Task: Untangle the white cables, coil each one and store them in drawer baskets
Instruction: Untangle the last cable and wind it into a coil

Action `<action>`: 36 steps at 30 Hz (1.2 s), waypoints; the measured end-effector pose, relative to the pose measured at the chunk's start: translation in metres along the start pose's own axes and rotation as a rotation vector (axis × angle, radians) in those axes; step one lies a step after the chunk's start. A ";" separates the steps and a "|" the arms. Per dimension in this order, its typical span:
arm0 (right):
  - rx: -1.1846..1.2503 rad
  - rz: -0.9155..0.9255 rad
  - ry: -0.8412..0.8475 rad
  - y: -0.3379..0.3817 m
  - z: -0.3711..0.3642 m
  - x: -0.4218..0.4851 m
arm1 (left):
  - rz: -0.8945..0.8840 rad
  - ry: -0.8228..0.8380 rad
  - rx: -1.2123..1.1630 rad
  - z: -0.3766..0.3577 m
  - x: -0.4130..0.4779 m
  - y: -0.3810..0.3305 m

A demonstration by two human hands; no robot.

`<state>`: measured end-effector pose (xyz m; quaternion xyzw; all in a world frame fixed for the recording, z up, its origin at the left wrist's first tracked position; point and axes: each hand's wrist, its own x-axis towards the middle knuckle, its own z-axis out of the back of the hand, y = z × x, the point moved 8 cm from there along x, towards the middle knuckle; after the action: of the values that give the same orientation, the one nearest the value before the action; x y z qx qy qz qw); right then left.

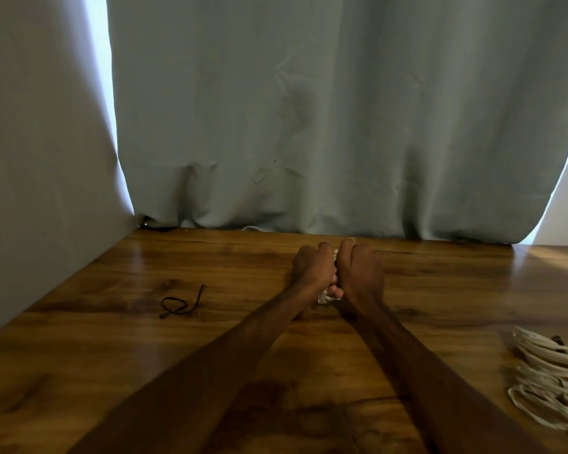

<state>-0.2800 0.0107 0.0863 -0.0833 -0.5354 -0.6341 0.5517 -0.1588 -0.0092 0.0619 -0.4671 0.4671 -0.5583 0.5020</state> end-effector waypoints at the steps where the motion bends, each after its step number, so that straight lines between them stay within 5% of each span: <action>1: 0.006 -0.013 -0.006 0.000 0.000 -0.001 | -0.054 -0.046 0.047 0.004 0.001 -0.004; 7: -0.032 0.009 0.021 0.000 -0.006 -0.005 | -0.057 -0.018 0.087 0.006 0.006 -0.005; 12: 0.059 -0.038 -0.001 0.003 0.000 -0.003 | 0.100 0.227 -0.112 0.005 0.007 0.000; 18: 0.275 -0.192 0.074 0.025 -0.002 -0.017 | 0.117 0.152 -0.185 0.027 0.005 -0.001; 26: 0.270 -0.047 0.170 0.072 -0.034 -0.024 | 0.340 0.351 -0.555 0.062 -0.008 0.005; 28: 0.234 0.031 0.154 0.092 -0.041 -0.026 | 0.291 0.301 -0.460 0.084 -0.006 0.002; 33: 0.099 0.108 0.127 0.131 -0.066 -0.036 | -0.081 -0.173 0.115 0.154 0.008 -0.005; 36: 0.139 0.110 0.135 0.150 -0.084 -0.041 | -0.041 -0.129 -0.020 0.177 0.020 0.005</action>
<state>-0.1057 -0.0016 0.1107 -0.0312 -0.5344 -0.5682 0.6250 0.0159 -0.0384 0.0809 -0.5166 0.4297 -0.5325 0.5146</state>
